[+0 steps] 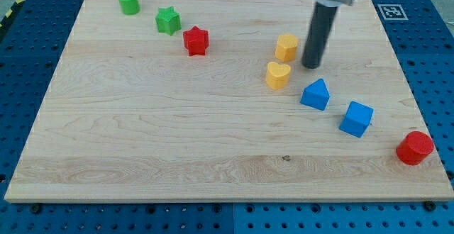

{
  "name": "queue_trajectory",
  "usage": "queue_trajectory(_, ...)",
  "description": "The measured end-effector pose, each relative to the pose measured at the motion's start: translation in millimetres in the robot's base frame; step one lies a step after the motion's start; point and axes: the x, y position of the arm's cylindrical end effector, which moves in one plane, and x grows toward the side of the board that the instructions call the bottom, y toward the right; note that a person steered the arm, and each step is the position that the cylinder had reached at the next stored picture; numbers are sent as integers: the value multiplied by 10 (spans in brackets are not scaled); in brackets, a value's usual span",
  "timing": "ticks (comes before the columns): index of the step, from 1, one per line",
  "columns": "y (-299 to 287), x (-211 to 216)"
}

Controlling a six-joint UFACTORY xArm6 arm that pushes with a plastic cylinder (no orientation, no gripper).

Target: Move the hexagon diagonal bottom right to the red star

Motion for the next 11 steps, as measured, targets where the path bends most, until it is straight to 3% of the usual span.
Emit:
queue_trajectory(1,88,-223)
queue_trajectory(2,-189,-399)
queue_trajectory(4,-804,-328)
queue_trajectory(8,-1071,-183)
queue_trajectory(11,-1073,-676)
